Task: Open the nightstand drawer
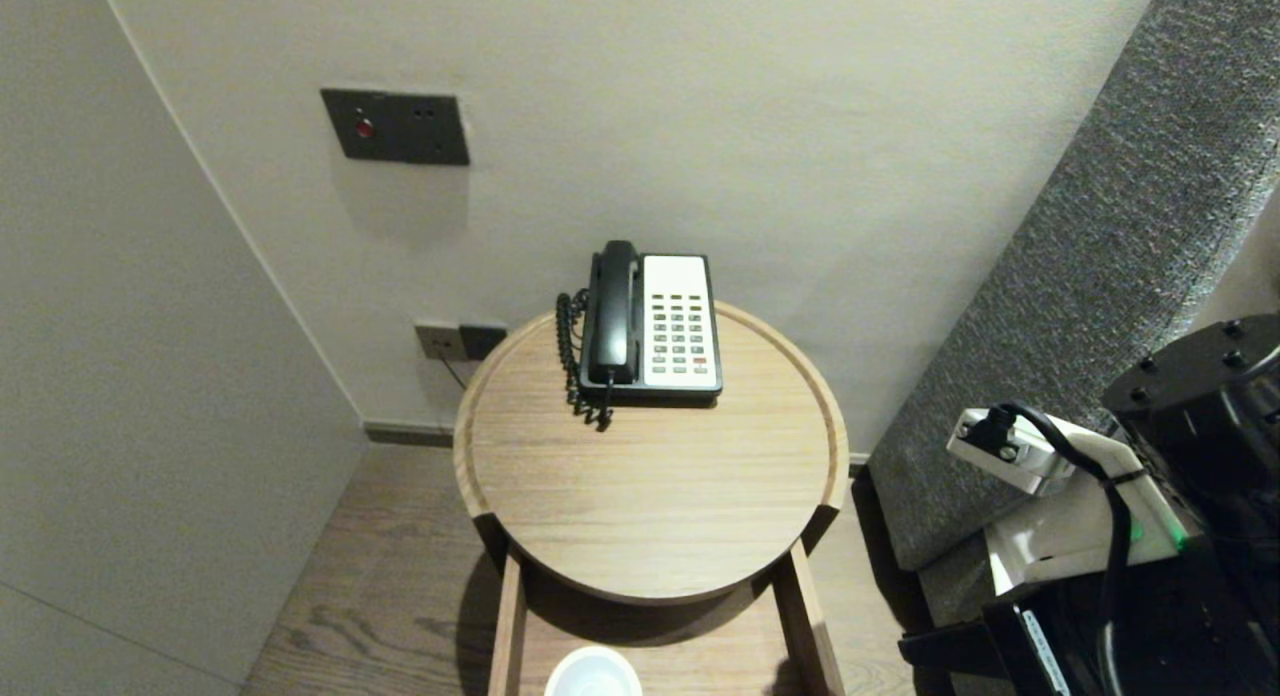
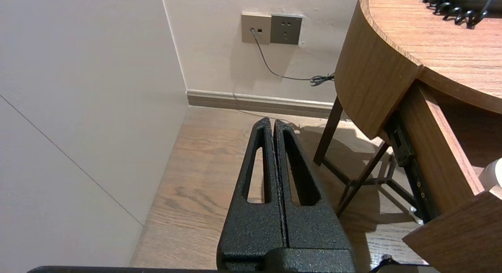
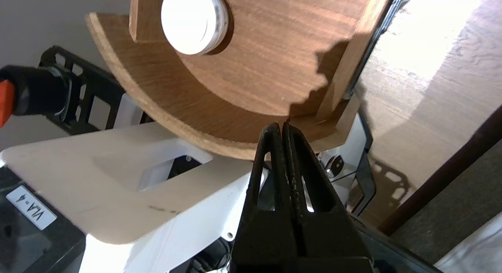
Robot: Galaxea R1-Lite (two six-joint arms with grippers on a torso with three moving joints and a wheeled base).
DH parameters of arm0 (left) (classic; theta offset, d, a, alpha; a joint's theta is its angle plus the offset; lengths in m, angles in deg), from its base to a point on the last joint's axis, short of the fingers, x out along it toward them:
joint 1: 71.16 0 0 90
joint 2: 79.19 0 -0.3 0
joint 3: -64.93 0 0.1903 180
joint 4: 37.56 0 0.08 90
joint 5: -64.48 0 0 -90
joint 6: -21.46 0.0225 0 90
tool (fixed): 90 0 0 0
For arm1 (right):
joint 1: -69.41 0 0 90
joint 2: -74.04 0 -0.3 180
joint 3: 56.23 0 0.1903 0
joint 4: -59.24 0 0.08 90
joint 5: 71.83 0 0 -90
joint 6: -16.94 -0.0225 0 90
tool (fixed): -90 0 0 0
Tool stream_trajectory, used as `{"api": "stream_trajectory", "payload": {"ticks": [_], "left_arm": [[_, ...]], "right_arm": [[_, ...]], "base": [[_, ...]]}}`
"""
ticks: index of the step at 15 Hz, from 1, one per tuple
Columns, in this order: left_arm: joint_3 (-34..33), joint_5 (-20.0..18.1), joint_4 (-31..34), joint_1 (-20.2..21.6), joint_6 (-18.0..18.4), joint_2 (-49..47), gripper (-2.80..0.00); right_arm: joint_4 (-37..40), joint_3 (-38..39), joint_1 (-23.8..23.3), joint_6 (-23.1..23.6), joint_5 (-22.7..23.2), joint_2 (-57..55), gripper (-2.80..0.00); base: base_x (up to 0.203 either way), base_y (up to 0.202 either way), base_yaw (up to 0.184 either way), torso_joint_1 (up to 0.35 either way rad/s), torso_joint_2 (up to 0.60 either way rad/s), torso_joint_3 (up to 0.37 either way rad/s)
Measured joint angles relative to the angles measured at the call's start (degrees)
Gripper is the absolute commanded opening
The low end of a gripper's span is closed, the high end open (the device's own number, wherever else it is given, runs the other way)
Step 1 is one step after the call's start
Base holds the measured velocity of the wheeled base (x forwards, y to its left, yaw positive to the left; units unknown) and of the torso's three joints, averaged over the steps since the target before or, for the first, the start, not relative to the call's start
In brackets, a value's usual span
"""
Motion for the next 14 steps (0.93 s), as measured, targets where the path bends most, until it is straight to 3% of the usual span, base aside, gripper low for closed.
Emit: {"api": "stream_trajectory", "payload": {"ticks": [5,14], "left_arm": [[0.0,-0.01,0.0,0.0,0.0,0.0,-2.8],[0.0,0.0,0.0,0.0,0.02,0.0,-2.8]], "right_arm": [[-0.3,-0.77,2.98,-4.11,-0.1,0.17,-2.8],[-0.02,-1.27,5.3,-4.19,0.43,0.59,-2.8]], "base": [[0.0,0.0,0.0,0.0,0.0,0.0],[0.0,0.0,0.0,0.0,0.0,0.0]]}}
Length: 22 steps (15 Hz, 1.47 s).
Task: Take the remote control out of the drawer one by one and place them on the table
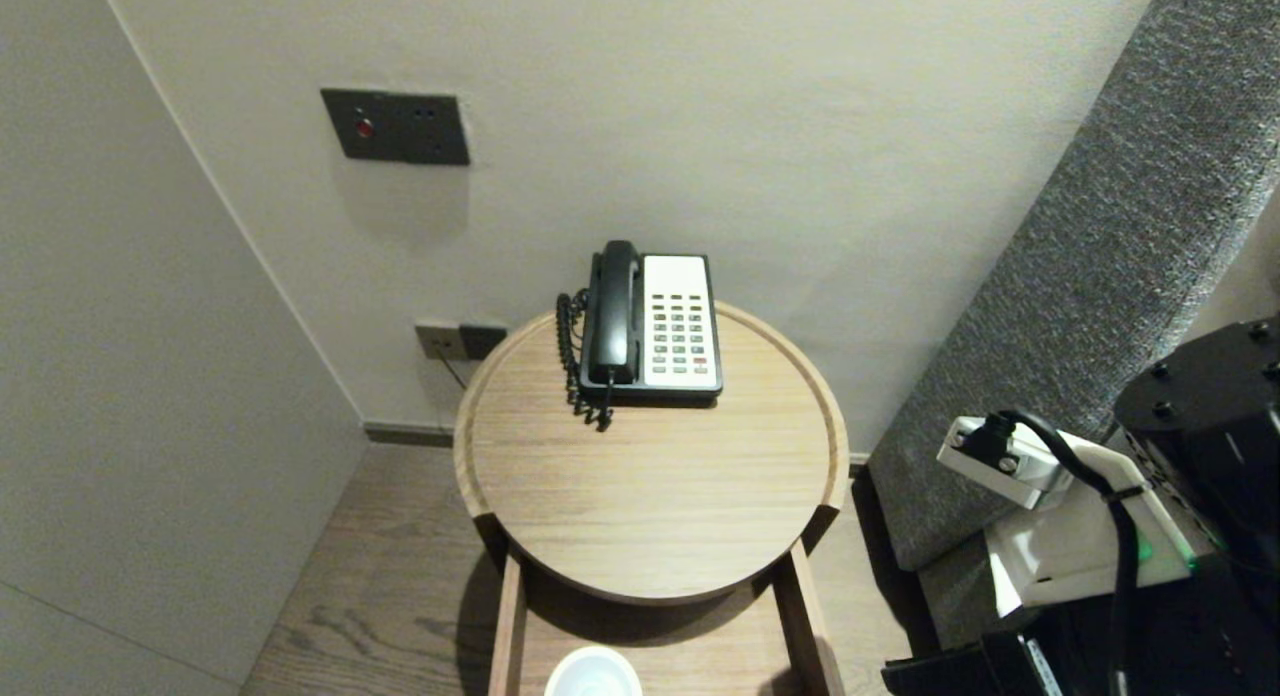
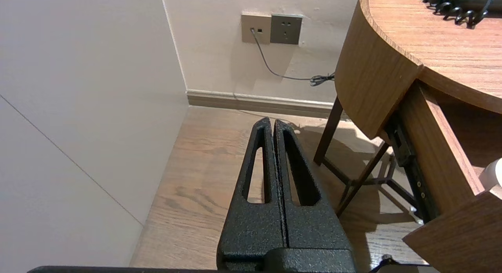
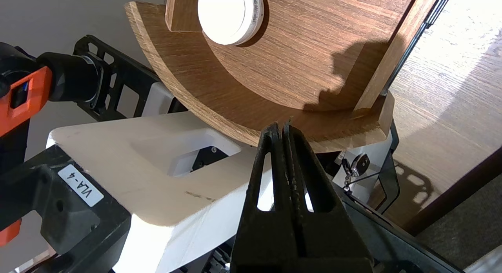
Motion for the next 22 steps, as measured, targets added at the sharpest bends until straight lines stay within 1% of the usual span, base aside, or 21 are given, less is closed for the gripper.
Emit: {"api": "stream_trajectory", "payload": {"ticks": [4,6,8,10,14,16,22], "left_arm": [[0.0,0.0,0.0,0.0,-0.02,0.0,-2.8],[0.0,-0.01,0.0,0.0,-0.02,0.0,-2.8],[0.0,0.0,0.0,0.0,-0.02,0.0,-2.8],[0.0,0.0,0.0,0.0,-0.02,0.0,-2.8],[0.0,0.0,0.0,0.0,-0.02,0.0,-2.8],[0.0,0.0,0.0,0.0,-0.02,0.0,-2.8],[0.0,0.02,0.0,0.0,-0.02,0.0,-2.8]], "right_arm": [[0.28,-0.59,0.11,-0.2,-0.18,0.23,-2.8],[2.28,-3.32,0.24,-0.65,-0.28,-0.74,-2.8],[6.6,-9.44,0.26,-2.63,-0.28,-2.82,-2.8],[11.44,-16.38,1.23,-4.73,-0.34,-5.57,-2.8],[22.05,-27.37,3.9,-5.6,-0.54,-12.25,-2.8],[25.9,-31.58,5.08,-5.73,-0.76,-16.06,-2.8],[27.39,-38.08,8.87,-5.73,-1.19,-26.22,-2.8]], "base": [[0.0,0.0,0.0,0.0,0.0,0.0],[0.0,0.0,0.0,0.0,0.0,0.0],[0.0,0.0,0.0,0.0,0.0,0.0],[0.0,0.0,0.0,0.0,0.0,0.0],[0.0,0.0,0.0,0.0,0.0,0.0],[0.0,0.0,0.0,0.0,0.0,0.0],[0.0,0.0,0.0,0.0,0.0,0.0]]}}
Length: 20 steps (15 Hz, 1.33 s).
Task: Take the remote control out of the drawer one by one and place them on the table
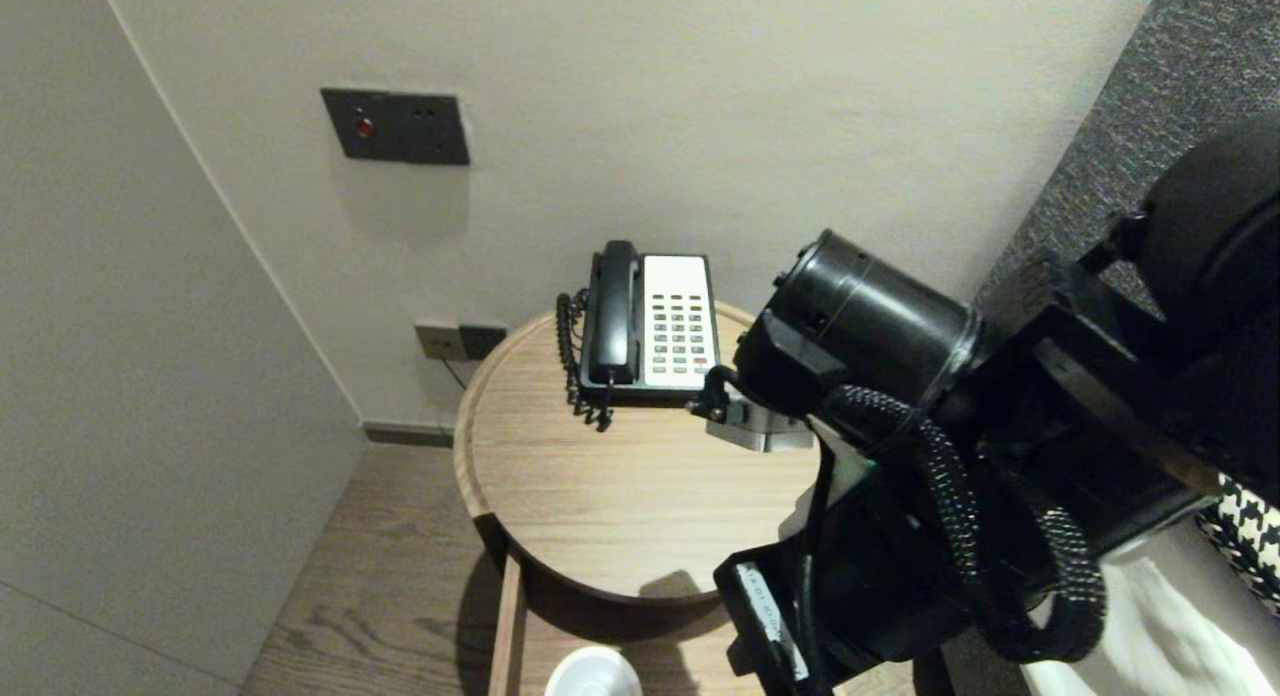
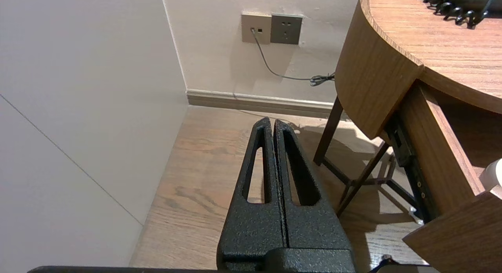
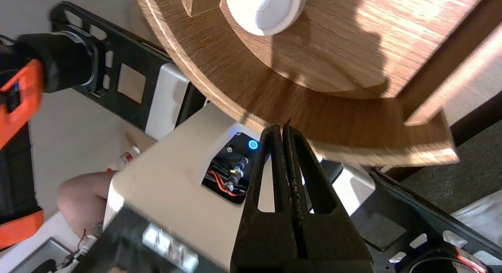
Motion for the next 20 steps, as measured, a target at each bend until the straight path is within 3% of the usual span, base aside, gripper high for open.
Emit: {"api": "stream_trajectory", "payload": {"ticks": [6,7,14,20], "left_arm": [[0.0,-0.02,0.0,0.0,0.0,0.0,-2.8],[0.0,-0.02,0.0,0.0,0.0,0.0,-2.8],[0.0,-0.02,0.0,0.0,0.0,0.0,-2.8],[0.0,-0.02,0.01,0.0,0.0,0.0,-2.8]], "right_arm": [[0.17,-4.96,1.64,-0.01,-0.05,-7.68,-2.8],[0.24,-5.98,2.01,-0.08,-0.07,-8.78,0.0],[6.47,-12.73,4.3,-1.86,-0.65,-13.44,0.0],[5.95,-14.07,4.83,-4.58,-0.61,-18.64,0.0]], "base": [[0.0,0.0,0.0,0.0,0.0,0.0],[0.0,0.0,0.0,0.0,0.0,0.0],[0.0,0.0,0.0,0.0,0.0,0.0],[0.0,0.0,0.0,0.0,0.0,0.0]]}}
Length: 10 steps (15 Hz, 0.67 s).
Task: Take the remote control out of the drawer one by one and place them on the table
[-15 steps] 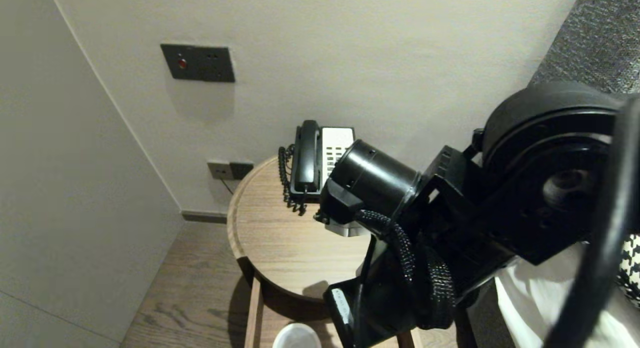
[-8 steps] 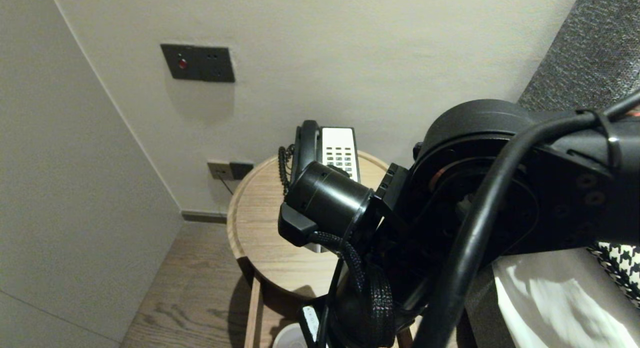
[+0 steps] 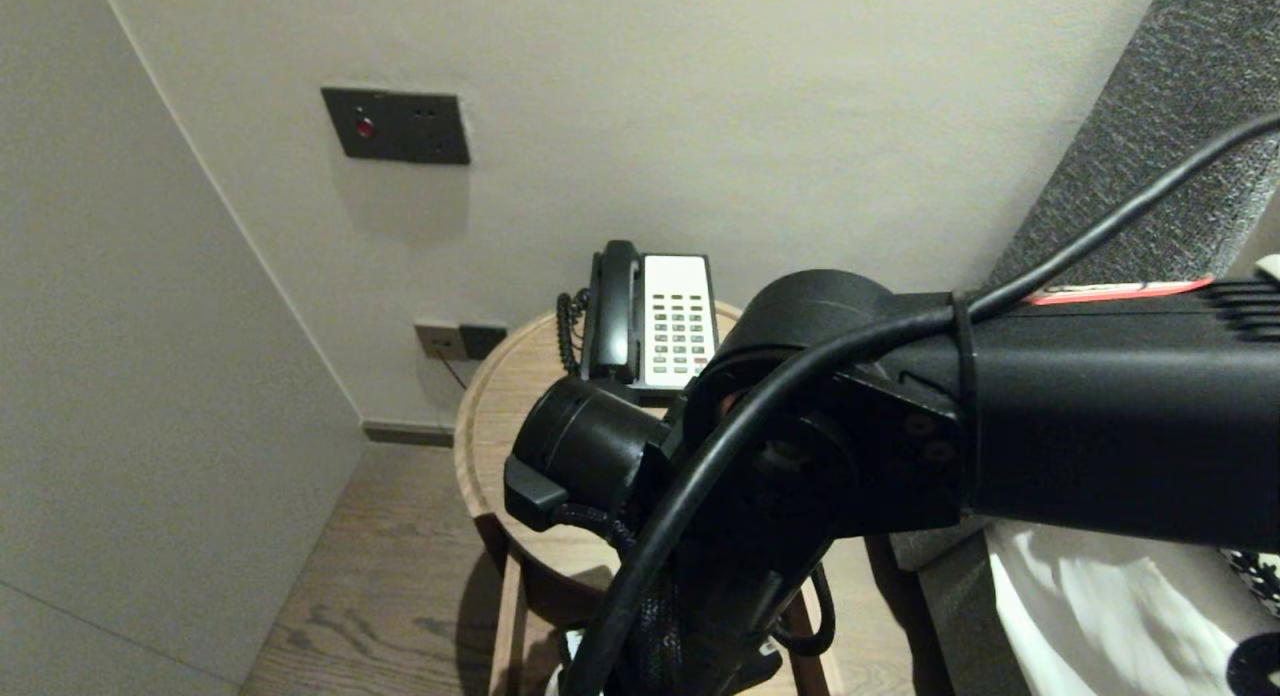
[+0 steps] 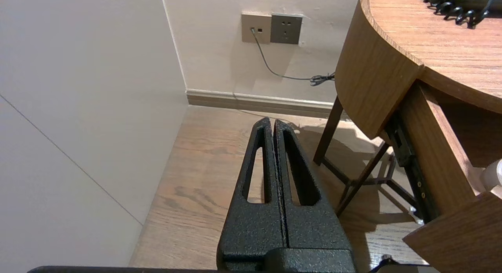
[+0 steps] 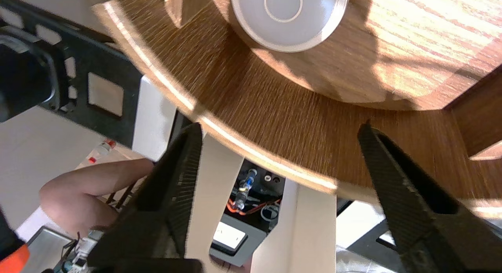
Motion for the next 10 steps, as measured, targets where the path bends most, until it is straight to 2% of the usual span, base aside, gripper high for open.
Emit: {"api": "stream_trajectory", "payload": {"ticks": [10], "left_arm": [[0.0,0.0,0.0,0.0,0.0,0.0,-2.8]], "right_arm": [[-2.98,-0.11,-0.3,0.11,-0.35,-4.78,0.0]], "base": [[0.0,0.0,0.0,0.0,0.0,0.0]]}}
